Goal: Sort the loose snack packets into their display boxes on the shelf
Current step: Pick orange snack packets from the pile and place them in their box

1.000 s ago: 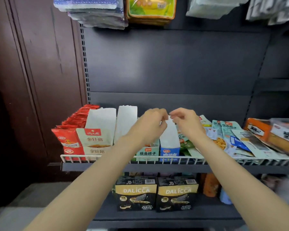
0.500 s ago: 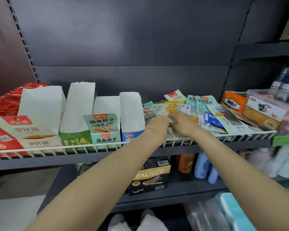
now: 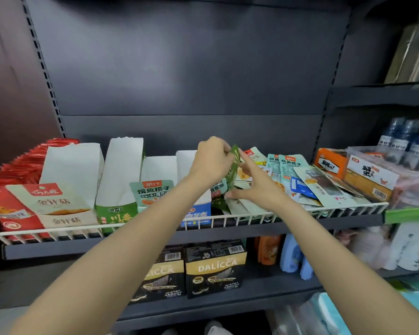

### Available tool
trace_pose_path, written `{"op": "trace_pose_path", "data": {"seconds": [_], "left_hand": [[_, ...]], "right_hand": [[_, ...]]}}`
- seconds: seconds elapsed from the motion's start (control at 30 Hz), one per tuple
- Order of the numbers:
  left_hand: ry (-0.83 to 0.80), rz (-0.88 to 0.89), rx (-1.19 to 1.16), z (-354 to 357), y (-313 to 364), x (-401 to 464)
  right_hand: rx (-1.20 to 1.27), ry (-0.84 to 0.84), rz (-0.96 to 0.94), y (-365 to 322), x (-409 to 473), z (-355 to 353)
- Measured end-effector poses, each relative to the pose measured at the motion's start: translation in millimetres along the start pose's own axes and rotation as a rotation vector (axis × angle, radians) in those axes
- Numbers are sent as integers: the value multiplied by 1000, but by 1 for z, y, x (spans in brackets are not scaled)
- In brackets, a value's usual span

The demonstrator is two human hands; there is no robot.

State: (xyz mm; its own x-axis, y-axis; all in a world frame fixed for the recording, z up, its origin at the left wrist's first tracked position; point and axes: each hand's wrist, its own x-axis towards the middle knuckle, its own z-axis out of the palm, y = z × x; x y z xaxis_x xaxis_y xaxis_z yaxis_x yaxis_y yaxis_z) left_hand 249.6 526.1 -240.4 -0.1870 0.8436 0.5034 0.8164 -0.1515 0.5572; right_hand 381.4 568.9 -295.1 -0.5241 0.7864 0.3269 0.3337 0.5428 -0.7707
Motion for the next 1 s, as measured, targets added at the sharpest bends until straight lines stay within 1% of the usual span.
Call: {"op": "trace_pose_path", "data": {"seconds": [0.07, 0.13, 0.2, 0.27, 0.3, 0.33, 0.4, 0.43, 0.5, 0.53, 0.6, 0.67, 0.7, 0.8, 1.0], "left_hand": [[48, 7, -127, -18, 1, -5], [73, 37, -242, -36, -2, -11], [79, 25, -392, -55, -9, -18], [77, 8, -491, -75, -18, -26], [84, 20, -484, -86, -23, -30], [102, 45, -429, -97, -29, -33], [163, 105, -211, -121, -44, -43], [186, 123, -102, -134, -53, -48], [188, 117, 39, -159, -75, -58], [176, 111, 111, -169, -87, -63], [117, 92, 347, -186, -112, -70], [5, 43, 574, -196, -133, -77], [-54, 15, 628, -200, -140, -81], [-154, -40, 632, -203, -154, -85], [-162, -83, 506, -194, -167, -82]], "right_hand": [[8, 40, -61, -18, -2, 7], [-101, 83, -119, -34, 0, 15], [-236, 167, -198, -52, 1, 24], [-220, 291, -301, -74, 2, 35], [-168, 336, -342, -86, 2, 40], [-119, 361, -375, -98, 4, 45], [-74, 389, -419, -116, 9, 57], [-73, 401, -415, -124, 14, 64], [-67, 426, -354, -135, 27, 79], [-43, 429, -309, -139, 34, 86], [32, 388, -230, -146, 46, 101], [76, 293, -199, -153, 55, 115], [69, 242, -191, -156, 58, 121], [-28, 140, -162, -159, 66, 136], [-188, -48, -138, -155, 77, 143]]}}
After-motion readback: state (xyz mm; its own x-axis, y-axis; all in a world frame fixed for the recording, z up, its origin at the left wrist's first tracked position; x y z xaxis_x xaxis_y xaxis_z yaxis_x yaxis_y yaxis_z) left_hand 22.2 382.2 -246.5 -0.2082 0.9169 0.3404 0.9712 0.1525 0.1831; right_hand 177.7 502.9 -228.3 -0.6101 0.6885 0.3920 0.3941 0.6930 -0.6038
